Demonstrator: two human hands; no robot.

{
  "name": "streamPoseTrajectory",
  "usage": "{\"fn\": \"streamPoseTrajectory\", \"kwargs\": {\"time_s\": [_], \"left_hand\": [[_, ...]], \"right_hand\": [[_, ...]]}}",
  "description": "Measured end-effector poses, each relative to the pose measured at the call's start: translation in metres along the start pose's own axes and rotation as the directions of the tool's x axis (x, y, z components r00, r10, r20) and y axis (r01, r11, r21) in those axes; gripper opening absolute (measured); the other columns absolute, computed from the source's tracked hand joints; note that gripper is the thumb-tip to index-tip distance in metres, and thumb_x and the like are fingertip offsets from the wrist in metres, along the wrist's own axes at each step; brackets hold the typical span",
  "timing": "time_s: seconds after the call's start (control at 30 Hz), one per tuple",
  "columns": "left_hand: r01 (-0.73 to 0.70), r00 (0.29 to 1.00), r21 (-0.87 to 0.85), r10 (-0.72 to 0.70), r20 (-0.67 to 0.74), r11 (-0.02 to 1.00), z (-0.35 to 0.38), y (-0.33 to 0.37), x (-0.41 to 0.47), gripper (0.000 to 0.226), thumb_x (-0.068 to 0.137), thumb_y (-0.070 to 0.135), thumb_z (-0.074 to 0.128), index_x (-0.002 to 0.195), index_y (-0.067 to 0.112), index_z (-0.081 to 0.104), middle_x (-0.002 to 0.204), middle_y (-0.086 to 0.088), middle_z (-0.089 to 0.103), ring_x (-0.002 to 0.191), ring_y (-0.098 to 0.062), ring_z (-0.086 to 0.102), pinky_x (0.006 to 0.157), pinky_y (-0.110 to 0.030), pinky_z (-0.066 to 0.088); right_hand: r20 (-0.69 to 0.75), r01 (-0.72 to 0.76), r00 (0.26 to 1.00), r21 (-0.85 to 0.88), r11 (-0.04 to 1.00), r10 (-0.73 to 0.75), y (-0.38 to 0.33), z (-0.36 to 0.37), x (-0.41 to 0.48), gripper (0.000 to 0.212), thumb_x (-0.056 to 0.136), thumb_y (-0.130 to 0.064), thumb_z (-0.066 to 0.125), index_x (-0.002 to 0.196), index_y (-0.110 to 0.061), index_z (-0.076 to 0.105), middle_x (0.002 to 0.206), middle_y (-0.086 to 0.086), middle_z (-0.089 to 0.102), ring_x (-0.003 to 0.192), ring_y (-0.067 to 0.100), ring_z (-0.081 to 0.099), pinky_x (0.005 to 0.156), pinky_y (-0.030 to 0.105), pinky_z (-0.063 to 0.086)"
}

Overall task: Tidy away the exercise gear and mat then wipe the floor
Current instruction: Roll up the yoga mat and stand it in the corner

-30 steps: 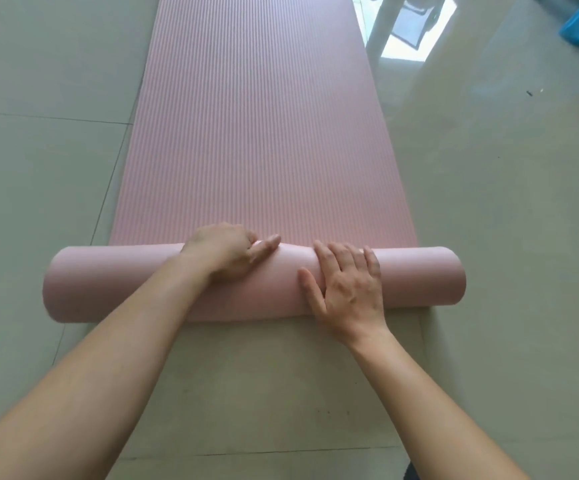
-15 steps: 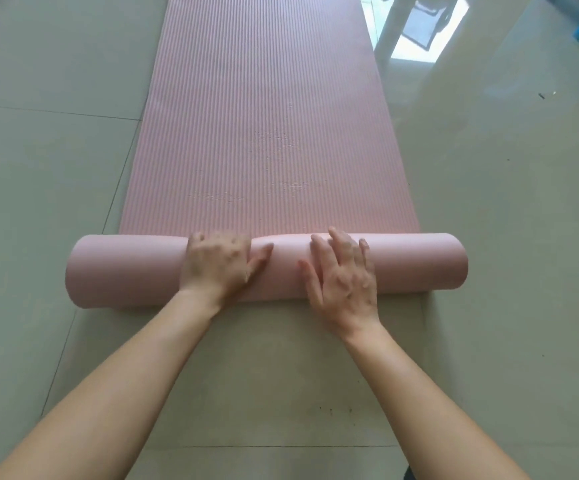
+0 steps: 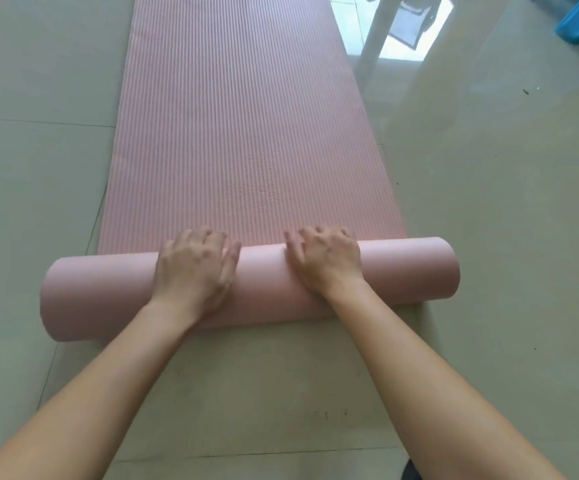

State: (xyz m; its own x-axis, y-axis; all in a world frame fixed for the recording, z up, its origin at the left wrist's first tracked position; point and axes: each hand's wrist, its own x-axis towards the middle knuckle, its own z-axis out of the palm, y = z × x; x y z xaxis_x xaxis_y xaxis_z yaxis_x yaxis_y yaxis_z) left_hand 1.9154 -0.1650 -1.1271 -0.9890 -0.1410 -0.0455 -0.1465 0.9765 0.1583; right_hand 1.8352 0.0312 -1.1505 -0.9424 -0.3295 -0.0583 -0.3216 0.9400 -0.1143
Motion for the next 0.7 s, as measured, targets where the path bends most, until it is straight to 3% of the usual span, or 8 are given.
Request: {"fn": "streamPoseTrajectory", "kwargs": {"time_s": [0.1,0.17,0.27,0.4,0.53,0.6,0.63,0.7], "left_hand": [[-0.030,0.999,0.099,0.026,0.036,0.995,0.015,0.013,-0.018,0.065,0.093,0.059,0.026,0.124,0.014,0.062,0.121,-0.018,0.063,0.112,-0.035,0.058,0.097,-0.054,0.038],[-0.020,0.993,0.156,0.002,0.118,0.988,0.020,0.016,-0.015,0.069,0.094,0.062,0.019,0.124,0.016,0.062,0.113,-0.016,0.066,0.106,-0.033,0.061,0.098,-0.055,0.035],[-0.014,0.997,0.173,0.001,0.074,0.985,0.007,0.017,0.012,0.072,0.095,0.062,0.011,0.099,0.018,0.067,0.091,-0.015,0.071,0.084,-0.033,0.066,0.084,-0.045,0.041],[-0.006,0.972,0.083,-0.013,0.233,0.996,-0.010,0.009,0.051,0.074,0.095,0.065,0.015,0.105,0.015,0.069,0.112,-0.017,0.068,0.105,-0.034,0.063,0.081,-0.038,0.043],[0.134,0.846,-0.002,-0.113,0.520,0.991,0.003,-0.011,0.043,0.084,0.090,0.072,0.016,0.125,0.012,0.062,0.134,-0.018,0.058,0.122,-0.034,0.055,0.101,-0.044,0.045],[0.147,0.916,-0.026,-0.126,0.380,0.989,0.006,-0.014,0.029,0.069,0.097,0.061,0.020,0.119,0.013,0.063,0.129,-0.018,0.061,0.119,-0.035,0.056,0.098,-0.044,0.045],[0.125,0.973,-0.050,-0.113,0.202,0.991,0.003,-0.013,0.026,0.061,0.100,0.054,0.023,0.111,0.012,0.065,0.122,-0.019,0.064,0.112,-0.037,0.059,0.092,-0.045,0.046],[0.065,0.994,-0.070,-0.072,-0.087,0.995,-0.008,-0.012,0.023,0.053,0.099,0.047,0.027,0.105,0.011,0.065,0.111,-0.017,0.067,0.101,-0.037,0.061,0.084,-0.046,0.045]], "right_hand": [[-0.305,-0.043,0.948,0.156,0.987,0.090,-0.001,0.002,-0.002,0.048,0.102,-0.044,0.032,0.112,-0.017,0.070,0.115,0.011,0.068,0.107,0.035,0.060,0.103,0.049,0.039],[-0.387,0.012,0.919,0.212,0.977,0.073,-0.002,0.003,-0.018,0.048,0.103,-0.047,0.035,0.123,-0.017,0.066,0.128,0.011,0.062,0.119,0.033,0.054,0.109,0.052,0.036],[-0.367,0.123,0.929,0.195,0.973,-0.044,0.004,0.009,-0.048,0.065,0.096,-0.060,0.041,0.142,-0.015,0.051,0.146,0.013,0.046,0.137,0.032,0.042,0.118,0.054,0.024],[-0.207,0.223,0.956,0.056,0.973,-0.208,0.018,0.023,-0.084,0.111,0.072,-0.075,0.061,0.157,-0.013,0.026,0.163,0.017,0.019,0.153,0.035,0.011,0.122,0.058,0.009],[-0.183,0.307,0.933,-0.050,0.950,-0.311,0.018,0.024,-0.081,0.103,0.061,-0.058,0.075,0.150,-0.025,0.037,0.150,0.012,0.044,0.141,0.038,0.037,0.119,0.056,0.019],[-0.115,0.307,0.943,-0.055,0.950,-0.312,0.013,0.015,-0.068,0.098,0.057,-0.059,0.074,0.145,-0.028,0.043,0.142,0.008,0.051,0.134,0.035,0.045,0.118,0.052,0.020],[-0.061,0.314,0.946,-0.049,0.948,-0.317,0.010,0.007,-0.057,0.101,0.056,-0.061,0.073,0.146,-0.030,0.042,0.143,0.006,0.051,0.134,0.033,0.046,0.118,0.050,0.019],[0.079,0.323,0.944,-0.036,0.946,-0.320,0.008,-0.008,-0.031,0.115,0.053,-0.070,0.073,0.153,-0.033,0.029,0.151,0.005,0.043,0.141,0.030,0.038,0.120,0.050,0.012]]}}
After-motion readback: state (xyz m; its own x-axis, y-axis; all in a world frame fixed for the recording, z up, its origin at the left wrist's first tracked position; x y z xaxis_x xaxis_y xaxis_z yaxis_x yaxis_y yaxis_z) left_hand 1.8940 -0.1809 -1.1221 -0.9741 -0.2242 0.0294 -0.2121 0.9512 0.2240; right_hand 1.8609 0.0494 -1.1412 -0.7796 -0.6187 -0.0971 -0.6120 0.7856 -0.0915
